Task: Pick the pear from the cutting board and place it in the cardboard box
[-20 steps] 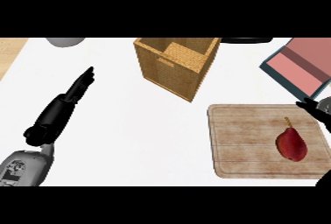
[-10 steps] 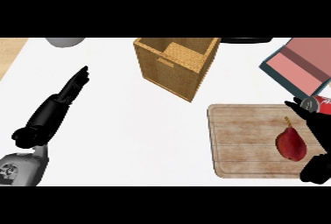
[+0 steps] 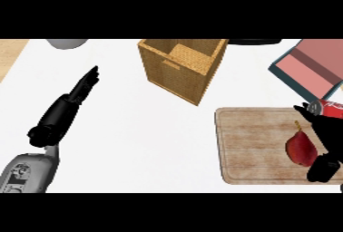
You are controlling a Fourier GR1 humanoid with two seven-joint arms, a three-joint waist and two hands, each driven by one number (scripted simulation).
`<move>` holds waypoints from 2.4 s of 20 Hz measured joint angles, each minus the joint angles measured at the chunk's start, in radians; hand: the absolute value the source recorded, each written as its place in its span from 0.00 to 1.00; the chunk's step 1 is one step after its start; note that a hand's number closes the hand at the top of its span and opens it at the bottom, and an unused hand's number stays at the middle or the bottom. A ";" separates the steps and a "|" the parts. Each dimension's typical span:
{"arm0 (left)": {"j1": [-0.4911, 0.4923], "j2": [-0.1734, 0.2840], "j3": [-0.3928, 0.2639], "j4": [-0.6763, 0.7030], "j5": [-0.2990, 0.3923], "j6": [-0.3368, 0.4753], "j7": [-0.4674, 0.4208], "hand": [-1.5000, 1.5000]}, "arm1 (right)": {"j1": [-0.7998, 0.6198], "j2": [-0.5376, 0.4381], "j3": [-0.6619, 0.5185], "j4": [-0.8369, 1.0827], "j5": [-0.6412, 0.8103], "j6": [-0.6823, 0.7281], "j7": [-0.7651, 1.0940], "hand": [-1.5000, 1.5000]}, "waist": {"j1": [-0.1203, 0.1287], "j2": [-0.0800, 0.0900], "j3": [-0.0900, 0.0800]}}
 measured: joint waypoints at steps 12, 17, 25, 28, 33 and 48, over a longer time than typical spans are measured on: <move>0.014 -0.024 0.058 -0.004 -0.026 -0.057 -0.012 0.50 | 0.021 0.062 -0.040 0.108 0.119 -0.023 -0.122 0.00 | 0.000 -0.001 0.000; 0.027 -0.049 0.056 -0.002 -0.056 -0.060 -0.028 0.50 | 0.001 0.078 -0.067 0.192 0.172 -0.058 -0.169 0.00 | 0.000 0.000 0.000; 0.015 -0.053 0.088 -0.021 -0.053 -0.093 -0.004 0.50 | 0.007 0.101 -0.062 0.269 0.226 -0.111 -0.288 1.00 | 0.000 -0.002 -0.002; 0.020 -0.061 0.091 -0.012 -0.065 -0.085 -0.018 0.50 | 0.016 0.088 -0.056 0.277 0.255 -0.175 -0.362 1.00 | 0.000 -0.003 -0.004; 0.014 -0.066 0.098 -0.015 -0.066 -0.092 -0.011 0.50 | 0.012 0.079 -0.056 0.318 0.310 -0.287 -0.455 1.00 | -0.001 -0.005 -0.007; -0.032 -0.091 0.068 0.003 -0.082 -0.112 -0.012 0.50 | -0.498 0.323 0.003 0.617 0.316 -0.441 -0.602 1.00 | 0.062 0.014 0.001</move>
